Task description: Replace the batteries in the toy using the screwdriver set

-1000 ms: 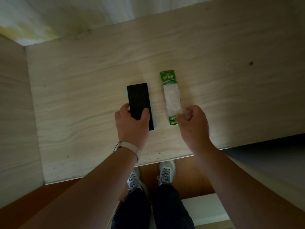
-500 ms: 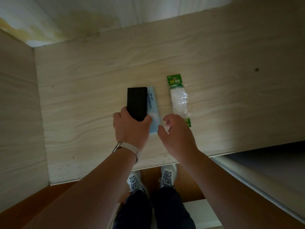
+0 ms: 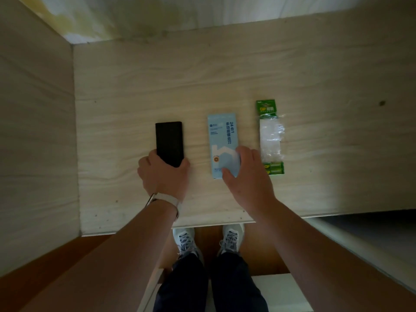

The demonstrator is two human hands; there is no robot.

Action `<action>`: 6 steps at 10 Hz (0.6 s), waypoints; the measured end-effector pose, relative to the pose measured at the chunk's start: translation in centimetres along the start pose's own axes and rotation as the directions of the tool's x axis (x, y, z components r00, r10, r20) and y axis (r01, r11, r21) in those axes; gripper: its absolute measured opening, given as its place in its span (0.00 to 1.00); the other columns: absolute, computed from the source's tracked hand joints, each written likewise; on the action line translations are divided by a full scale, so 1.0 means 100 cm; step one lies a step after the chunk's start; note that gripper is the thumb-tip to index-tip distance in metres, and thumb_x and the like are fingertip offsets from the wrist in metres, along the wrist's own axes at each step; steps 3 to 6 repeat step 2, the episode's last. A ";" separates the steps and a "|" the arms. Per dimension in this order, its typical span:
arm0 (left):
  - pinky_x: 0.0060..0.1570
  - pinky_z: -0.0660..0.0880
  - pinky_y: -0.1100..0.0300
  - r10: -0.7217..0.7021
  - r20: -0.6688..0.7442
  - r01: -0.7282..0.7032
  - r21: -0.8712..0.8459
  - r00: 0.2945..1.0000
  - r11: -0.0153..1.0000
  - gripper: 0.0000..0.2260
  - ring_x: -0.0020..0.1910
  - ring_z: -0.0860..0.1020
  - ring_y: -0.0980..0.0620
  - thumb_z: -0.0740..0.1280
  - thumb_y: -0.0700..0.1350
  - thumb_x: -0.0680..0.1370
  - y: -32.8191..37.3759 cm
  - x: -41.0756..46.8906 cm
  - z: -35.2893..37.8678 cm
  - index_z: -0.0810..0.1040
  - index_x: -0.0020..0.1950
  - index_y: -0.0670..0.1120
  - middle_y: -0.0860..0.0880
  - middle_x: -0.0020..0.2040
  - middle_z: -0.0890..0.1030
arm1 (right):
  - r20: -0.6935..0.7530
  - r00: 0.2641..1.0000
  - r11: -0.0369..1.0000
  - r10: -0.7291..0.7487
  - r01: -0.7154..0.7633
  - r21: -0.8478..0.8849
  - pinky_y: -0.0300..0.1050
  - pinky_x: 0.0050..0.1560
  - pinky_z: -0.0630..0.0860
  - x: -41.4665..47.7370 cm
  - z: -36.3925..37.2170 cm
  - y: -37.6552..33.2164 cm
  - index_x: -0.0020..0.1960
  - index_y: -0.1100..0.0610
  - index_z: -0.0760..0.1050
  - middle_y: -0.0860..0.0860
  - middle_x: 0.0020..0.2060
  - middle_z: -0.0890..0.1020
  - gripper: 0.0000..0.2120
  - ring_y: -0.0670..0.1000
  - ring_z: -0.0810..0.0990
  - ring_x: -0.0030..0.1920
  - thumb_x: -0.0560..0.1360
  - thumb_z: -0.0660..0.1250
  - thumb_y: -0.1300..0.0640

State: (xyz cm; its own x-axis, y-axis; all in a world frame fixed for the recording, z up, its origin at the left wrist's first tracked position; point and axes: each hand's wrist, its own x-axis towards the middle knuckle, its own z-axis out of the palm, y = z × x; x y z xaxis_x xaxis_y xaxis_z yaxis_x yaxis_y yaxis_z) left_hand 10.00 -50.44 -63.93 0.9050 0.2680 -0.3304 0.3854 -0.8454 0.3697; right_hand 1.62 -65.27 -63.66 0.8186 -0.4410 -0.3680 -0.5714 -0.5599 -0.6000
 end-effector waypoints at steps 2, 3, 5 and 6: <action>0.66 0.67 0.48 0.040 0.049 -0.036 -0.068 0.998 0.997 0.33 0.69 0.66 0.41 0.73 0.54 0.74 -0.002 -0.003 -0.016 0.66 0.74 0.42 0.41 0.70 0.68 | 0.017 1.000 0.998 -0.020 0.021 -0.066 0.45 0.45 0.74 -0.005 -0.011 -0.004 0.66 0.55 0.67 0.52 0.58 0.72 0.20 0.53 0.75 0.55 0.78 0.64 0.49; 0.66 0.67 0.48 0.040 0.049 -0.036 -0.068 0.998 0.997 0.33 0.69 0.66 0.41 0.73 0.54 0.74 -0.002 -0.003 -0.016 0.66 0.74 0.42 0.41 0.70 0.68 | 0.017 1.000 0.998 -0.020 0.021 -0.066 0.45 0.45 0.74 -0.005 -0.011 -0.004 0.66 0.55 0.67 0.52 0.58 0.72 0.20 0.53 0.75 0.55 0.78 0.64 0.49; 0.66 0.67 0.48 0.040 0.049 -0.036 -0.068 0.998 0.997 0.33 0.69 0.66 0.41 0.73 0.54 0.74 -0.002 -0.003 -0.016 0.66 0.74 0.42 0.41 0.70 0.68 | 0.017 1.000 0.998 -0.020 0.021 -0.066 0.45 0.45 0.74 -0.005 -0.011 -0.004 0.66 0.55 0.67 0.52 0.58 0.72 0.20 0.53 0.75 0.55 0.78 0.64 0.49; 0.66 0.67 0.48 0.040 0.049 -0.036 -0.068 0.998 0.997 0.33 0.69 0.66 0.41 0.73 0.54 0.74 -0.002 -0.003 -0.016 0.66 0.74 0.42 0.41 0.70 0.68 | 0.017 1.000 0.998 -0.020 0.021 -0.066 0.45 0.45 0.74 -0.005 -0.011 -0.004 0.66 0.55 0.67 0.52 0.58 0.72 0.20 0.53 0.75 0.55 0.78 0.64 0.49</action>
